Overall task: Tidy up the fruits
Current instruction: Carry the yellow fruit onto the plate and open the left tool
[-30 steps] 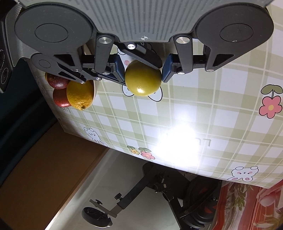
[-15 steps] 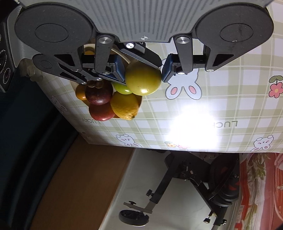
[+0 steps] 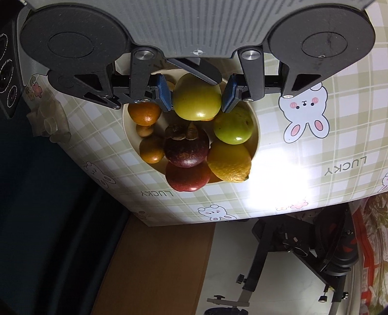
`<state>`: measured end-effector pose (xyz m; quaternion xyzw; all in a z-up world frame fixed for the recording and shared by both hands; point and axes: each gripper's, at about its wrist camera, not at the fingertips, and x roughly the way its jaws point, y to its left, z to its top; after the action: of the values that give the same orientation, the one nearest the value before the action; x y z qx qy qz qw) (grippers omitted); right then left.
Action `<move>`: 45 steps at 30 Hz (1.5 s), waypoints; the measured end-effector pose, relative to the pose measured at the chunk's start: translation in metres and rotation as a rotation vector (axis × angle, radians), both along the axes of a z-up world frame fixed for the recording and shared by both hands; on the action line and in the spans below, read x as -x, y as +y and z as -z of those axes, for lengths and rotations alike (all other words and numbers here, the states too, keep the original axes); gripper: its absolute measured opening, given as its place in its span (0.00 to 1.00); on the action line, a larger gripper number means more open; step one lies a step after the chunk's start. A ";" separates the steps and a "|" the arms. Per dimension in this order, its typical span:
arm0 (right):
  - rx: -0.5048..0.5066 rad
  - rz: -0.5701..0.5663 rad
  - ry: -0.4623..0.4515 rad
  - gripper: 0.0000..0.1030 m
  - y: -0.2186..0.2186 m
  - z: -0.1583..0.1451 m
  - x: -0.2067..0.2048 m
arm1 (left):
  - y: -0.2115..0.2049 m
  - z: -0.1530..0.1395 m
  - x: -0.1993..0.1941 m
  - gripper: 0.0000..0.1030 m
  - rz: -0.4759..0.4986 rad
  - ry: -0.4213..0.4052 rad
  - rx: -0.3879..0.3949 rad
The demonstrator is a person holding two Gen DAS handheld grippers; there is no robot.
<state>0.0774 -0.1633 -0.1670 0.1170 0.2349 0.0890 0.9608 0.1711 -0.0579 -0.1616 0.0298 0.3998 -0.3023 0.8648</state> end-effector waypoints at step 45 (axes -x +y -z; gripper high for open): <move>0.154 -0.034 -0.017 0.55 -0.012 0.015 -0.008 | -0.002 -0.019 0.027 0.66 -0.154 -0.150 0.012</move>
<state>0.0859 -0.1751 -0.1819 0.0381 0.2346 0.0881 0.9673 0.1436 -0.0597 -0.1422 0.0164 0.3333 -0.2343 0.9131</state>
